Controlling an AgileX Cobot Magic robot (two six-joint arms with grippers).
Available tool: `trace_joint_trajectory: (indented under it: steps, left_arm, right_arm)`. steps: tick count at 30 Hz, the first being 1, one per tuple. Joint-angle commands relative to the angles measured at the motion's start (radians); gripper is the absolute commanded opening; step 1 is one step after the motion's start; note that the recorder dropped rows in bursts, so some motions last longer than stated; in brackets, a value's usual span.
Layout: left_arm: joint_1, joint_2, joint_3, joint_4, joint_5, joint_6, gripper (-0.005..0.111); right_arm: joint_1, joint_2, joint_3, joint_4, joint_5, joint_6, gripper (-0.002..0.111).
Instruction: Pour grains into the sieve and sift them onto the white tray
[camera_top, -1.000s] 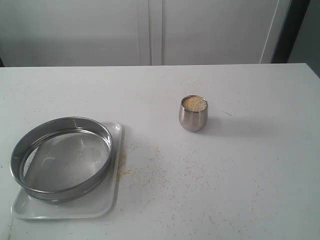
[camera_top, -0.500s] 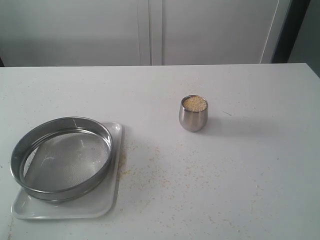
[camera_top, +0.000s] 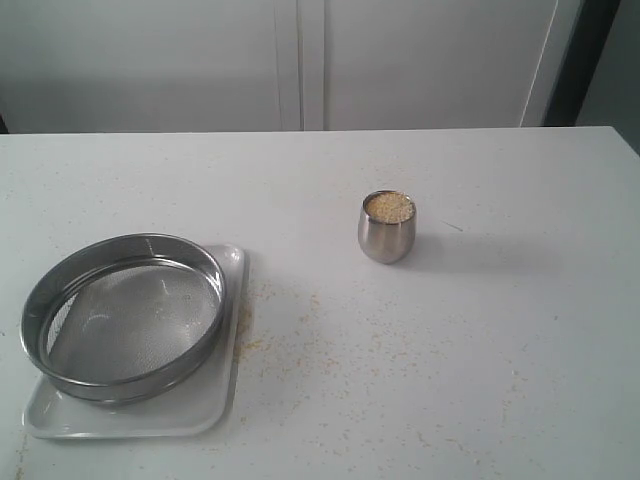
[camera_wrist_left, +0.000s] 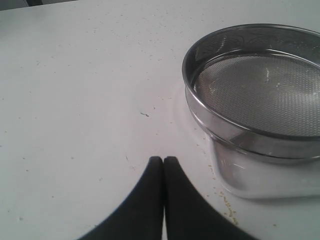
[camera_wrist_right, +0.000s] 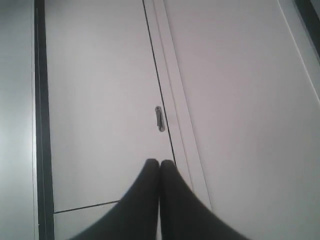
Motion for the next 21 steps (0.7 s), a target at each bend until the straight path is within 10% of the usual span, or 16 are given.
trace_joint_trajectory:
  steps: [1, 21]
  left_arm:
    - [0.002, -0.005, 0.002, -0.009, -0.002, -0.004, 0.0]
    - [0.002, -0.005, 0.002, -0.009, -0.002, -0.004, 0.0]
  right_arm:
    - [0.003, 0.195, -0.068, -0.022, -0.096, -0.022, 0.0]
    - [0.003, 0.835, -0.288, -0.317, -0.245, -0.077, 0.0]
